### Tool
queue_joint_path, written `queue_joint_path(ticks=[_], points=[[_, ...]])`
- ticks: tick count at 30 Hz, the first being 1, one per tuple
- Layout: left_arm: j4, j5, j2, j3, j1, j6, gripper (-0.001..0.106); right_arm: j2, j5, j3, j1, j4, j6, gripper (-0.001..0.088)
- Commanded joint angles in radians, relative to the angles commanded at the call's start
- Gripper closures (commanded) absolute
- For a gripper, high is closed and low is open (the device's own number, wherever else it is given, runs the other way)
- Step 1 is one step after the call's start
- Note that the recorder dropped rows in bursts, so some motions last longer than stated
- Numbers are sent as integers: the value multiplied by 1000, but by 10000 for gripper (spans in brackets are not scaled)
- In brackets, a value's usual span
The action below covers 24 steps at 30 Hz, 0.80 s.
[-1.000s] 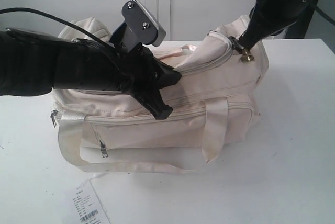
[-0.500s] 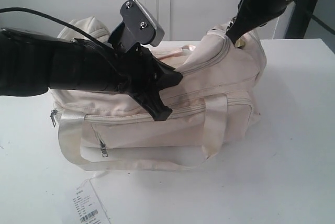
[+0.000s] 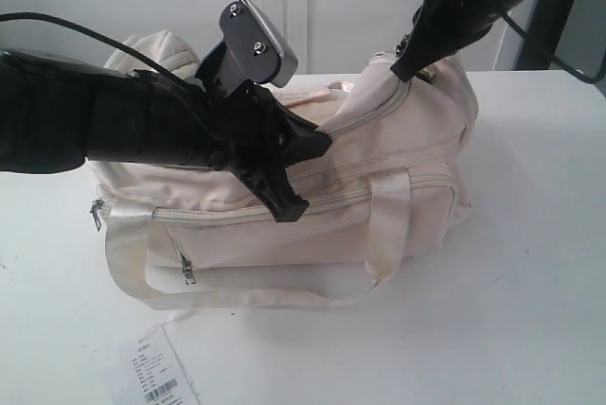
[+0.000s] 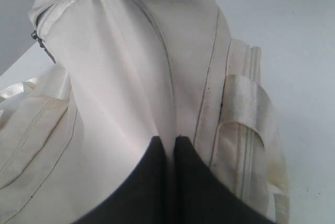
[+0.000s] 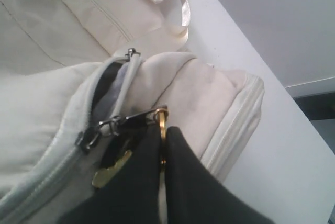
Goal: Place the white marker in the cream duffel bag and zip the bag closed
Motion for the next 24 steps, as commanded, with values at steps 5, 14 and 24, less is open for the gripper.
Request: queue_joint_path(ticks=[5,14,24], points=[[0,-2,0,0,0,0,1047,19,-88,-2,0,0,0,868],[12,15,0,0,0,0,1047,69,-202,-2,0,0,2,868],[-3,-23,0,0,0,-30,894,62,-170,-2,0,0,75,724]])
